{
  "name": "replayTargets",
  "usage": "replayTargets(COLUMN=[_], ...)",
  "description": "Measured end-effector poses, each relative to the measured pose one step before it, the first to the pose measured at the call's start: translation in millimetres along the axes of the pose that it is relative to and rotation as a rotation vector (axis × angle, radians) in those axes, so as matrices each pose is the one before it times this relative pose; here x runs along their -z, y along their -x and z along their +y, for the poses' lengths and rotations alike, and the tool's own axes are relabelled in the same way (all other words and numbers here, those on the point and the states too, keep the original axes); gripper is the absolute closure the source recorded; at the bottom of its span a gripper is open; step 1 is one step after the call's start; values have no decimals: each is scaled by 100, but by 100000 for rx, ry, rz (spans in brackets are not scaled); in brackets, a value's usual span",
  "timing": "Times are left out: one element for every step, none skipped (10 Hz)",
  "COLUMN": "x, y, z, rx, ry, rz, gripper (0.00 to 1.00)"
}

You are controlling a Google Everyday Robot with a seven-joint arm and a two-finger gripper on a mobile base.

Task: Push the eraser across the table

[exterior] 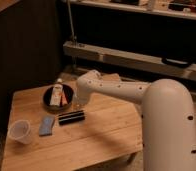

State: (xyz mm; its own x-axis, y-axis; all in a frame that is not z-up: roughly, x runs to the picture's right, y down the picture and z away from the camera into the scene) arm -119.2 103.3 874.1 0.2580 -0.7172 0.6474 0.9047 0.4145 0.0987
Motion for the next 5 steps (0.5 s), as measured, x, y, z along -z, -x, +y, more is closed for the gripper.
replayTargets(x=[-345,-296,-300,-293,-354], y=[-551,-440,-302,-34,22], z=[156,75,-121,-314,-357], rx=[-952,-684,529,1577,1787], ry=[366,367,361,80,-208], rz=[137,-51,-325,-511,-621], gripper=[100,100,100,100,100])
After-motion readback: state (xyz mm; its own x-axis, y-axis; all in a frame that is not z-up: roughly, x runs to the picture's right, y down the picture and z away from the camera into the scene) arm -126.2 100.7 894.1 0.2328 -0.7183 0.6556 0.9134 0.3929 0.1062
